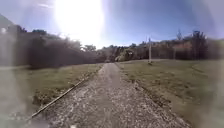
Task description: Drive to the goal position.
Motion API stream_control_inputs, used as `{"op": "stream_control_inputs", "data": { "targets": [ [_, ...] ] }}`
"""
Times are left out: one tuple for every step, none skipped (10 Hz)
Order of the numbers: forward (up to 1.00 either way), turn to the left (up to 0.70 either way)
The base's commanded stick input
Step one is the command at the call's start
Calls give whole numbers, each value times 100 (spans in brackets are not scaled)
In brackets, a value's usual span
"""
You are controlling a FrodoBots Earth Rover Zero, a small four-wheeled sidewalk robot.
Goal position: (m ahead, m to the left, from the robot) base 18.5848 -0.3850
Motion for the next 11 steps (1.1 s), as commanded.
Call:
{"op": "stream_control_inputs", "data": {
  "targets": [
    [100,2],
    [100,9],
    [100,0],
    [100,0],
    [100,0],
    [100,0],
    [100,0],
    [100,0],
    [100,0],
    [100,0],
    [100,0]
  ]
}}
